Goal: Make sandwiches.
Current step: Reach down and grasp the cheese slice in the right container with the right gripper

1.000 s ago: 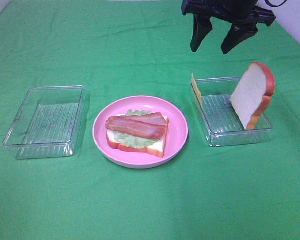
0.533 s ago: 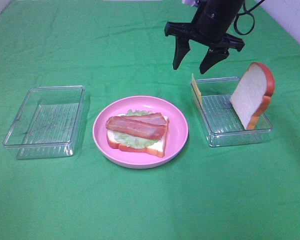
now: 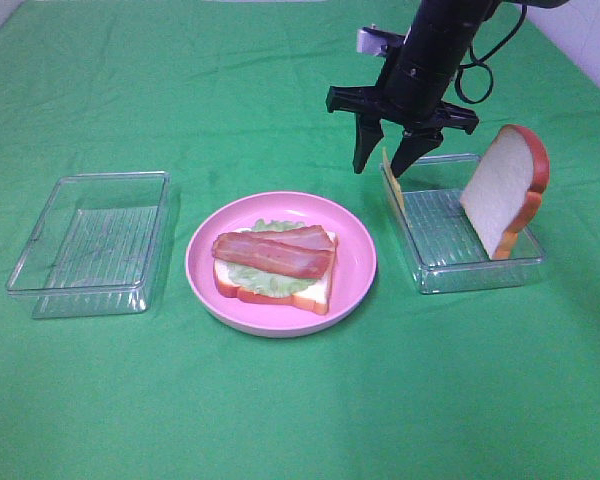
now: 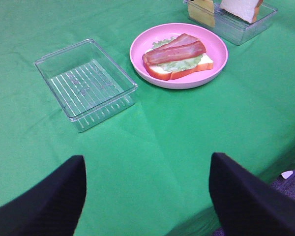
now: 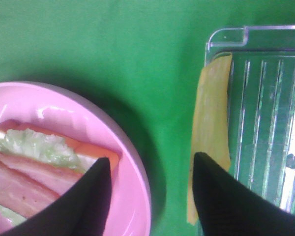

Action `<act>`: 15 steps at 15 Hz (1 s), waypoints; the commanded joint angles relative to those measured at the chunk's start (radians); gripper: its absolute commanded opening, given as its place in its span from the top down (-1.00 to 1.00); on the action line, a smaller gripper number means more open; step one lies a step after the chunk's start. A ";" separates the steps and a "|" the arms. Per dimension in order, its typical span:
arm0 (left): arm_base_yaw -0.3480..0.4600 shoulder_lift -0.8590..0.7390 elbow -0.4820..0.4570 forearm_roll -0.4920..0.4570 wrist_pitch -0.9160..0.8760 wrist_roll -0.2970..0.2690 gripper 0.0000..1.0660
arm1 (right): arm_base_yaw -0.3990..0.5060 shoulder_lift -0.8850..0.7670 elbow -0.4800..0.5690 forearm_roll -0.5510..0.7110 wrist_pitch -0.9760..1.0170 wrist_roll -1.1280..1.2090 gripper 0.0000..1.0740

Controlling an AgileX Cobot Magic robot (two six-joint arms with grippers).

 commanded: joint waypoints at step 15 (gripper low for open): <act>-0.002 -0.020 0.002 -0.009 -0.011 -0.002 -0.27 | -0.003 -0.017 -0.006 -0.092 0.051 -0.014 1.00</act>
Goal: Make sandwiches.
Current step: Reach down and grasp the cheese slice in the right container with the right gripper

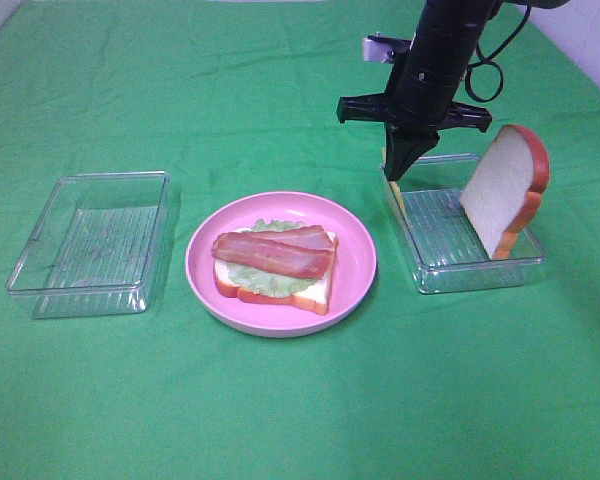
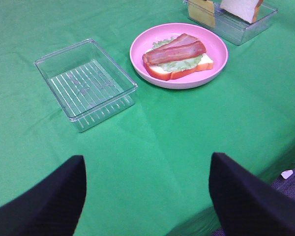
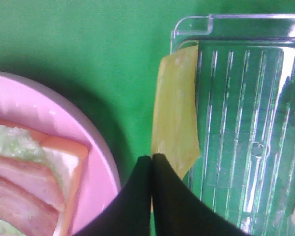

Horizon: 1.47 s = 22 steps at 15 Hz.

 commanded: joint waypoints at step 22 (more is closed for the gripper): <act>-0.002 -0.020 0.002 -0.009 -0.011 -0.002 -0.27 | -0.003 0.020 -0.005 0.010 -0.059 -0.014 0.12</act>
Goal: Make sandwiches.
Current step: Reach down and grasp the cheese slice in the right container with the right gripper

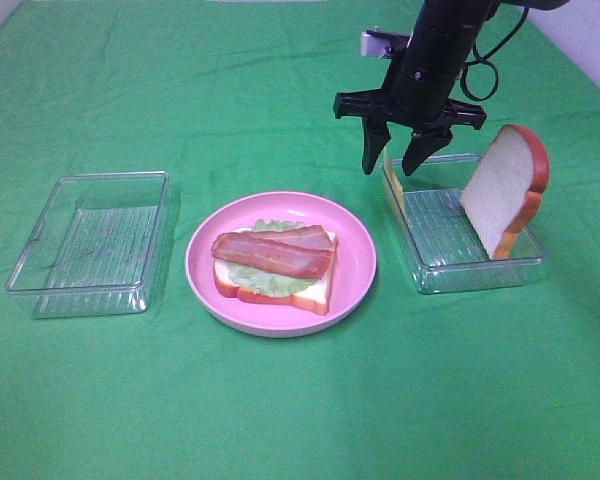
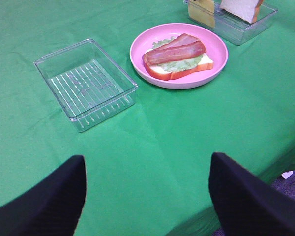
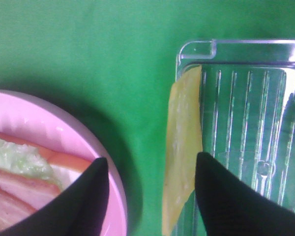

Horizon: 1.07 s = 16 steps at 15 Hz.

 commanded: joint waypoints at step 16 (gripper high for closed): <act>-0.002 -0.020 0.002 -0.008 -0.011 -0.002 -0.27 | -0.003 0.033 0.000 -0.019 0.002 -0.011 0.69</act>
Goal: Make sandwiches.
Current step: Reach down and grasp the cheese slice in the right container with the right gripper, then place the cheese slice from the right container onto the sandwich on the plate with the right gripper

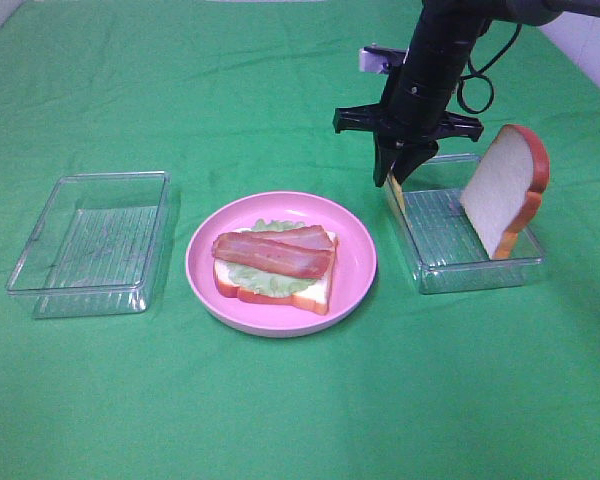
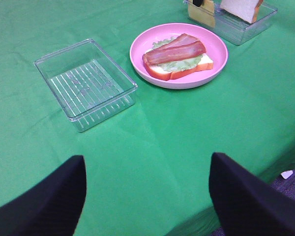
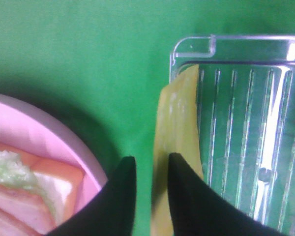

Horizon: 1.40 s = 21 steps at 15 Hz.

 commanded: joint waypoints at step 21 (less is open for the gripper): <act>-0.002 -0.020 0.002 -0.008 -0.011 -0.002 -0.27 | 0.039 -0.214 0.005 0.358 0.123 -0.235 1.00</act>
